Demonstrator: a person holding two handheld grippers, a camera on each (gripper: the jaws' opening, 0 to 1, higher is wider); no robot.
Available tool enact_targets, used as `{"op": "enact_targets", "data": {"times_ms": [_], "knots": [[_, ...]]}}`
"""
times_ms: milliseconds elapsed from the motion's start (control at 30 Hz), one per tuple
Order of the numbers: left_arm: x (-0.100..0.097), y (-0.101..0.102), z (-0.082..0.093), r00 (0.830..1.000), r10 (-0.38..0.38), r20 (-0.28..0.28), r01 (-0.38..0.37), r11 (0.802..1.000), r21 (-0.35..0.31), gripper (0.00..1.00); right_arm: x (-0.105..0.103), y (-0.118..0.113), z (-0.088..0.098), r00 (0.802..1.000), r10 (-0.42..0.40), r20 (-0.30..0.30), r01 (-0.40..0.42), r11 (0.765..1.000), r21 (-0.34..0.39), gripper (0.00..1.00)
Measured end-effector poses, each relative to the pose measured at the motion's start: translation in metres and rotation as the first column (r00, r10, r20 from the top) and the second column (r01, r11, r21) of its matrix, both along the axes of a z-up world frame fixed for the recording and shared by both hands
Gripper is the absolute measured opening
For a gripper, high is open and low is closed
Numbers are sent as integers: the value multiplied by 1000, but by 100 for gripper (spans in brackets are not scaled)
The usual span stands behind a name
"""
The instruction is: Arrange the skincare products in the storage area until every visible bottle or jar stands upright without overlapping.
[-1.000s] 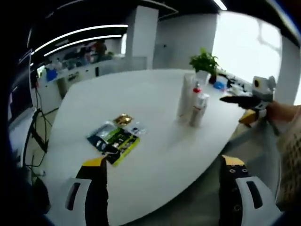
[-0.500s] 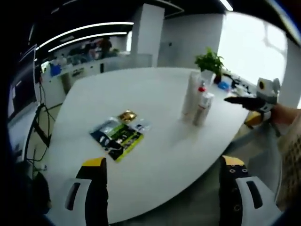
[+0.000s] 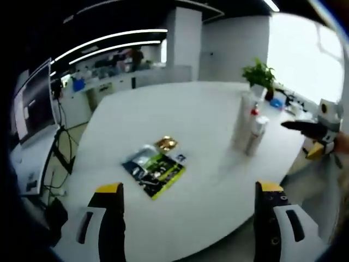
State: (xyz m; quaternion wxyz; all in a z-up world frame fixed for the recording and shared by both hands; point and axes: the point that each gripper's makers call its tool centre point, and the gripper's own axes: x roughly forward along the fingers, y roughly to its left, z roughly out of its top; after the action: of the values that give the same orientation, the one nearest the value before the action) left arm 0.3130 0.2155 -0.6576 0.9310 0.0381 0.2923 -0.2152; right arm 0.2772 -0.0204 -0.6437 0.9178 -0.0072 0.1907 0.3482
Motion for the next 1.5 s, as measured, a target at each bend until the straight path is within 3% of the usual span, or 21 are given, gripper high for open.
{"op": "enact_targets", "data": {"times_ms": [233, 633, 833, 967, 1100, 1333, 1500], "knots": [[25, 0, -17, 997, 78, -24, -77, 997, 10, 97, -1, 1, -3, 1000, 8, -8, -8, 1000, -20, 99], [56, 14, -49, 968, 236, -87, -233, 971, 49, 97, 1, 0, -10, 999, 5, -38, -6, 999, -40, 99], [70, 14, -67, 941, 306, -143, -304, 952, 34, 97, 2, -1, -13, 999, -3, -50, 0, 999, -52, 99], [84, 16, -79, 926, 339, -167, -333, 941, 67, 97, 2, -2, -15, 998, -9, -61, 6, 999, -52, 98], [100, 19, -78, 916, 378, -131, -368, 925, 95, 97, 3, -3, -16, 997, -16, -71, 12, 999, -52, 98], [119, 17, -88, 903, 400, -155, -384, 915, 123, 97, 5, -6, -19, 995, -33, -89, 28, 998, -50, 97], [125, 25, -104, 865, 456, -210, -436, 890, 137, 97, 5, -7, -22, 994, -39, -103, 33, 998, -56, 97]]}}
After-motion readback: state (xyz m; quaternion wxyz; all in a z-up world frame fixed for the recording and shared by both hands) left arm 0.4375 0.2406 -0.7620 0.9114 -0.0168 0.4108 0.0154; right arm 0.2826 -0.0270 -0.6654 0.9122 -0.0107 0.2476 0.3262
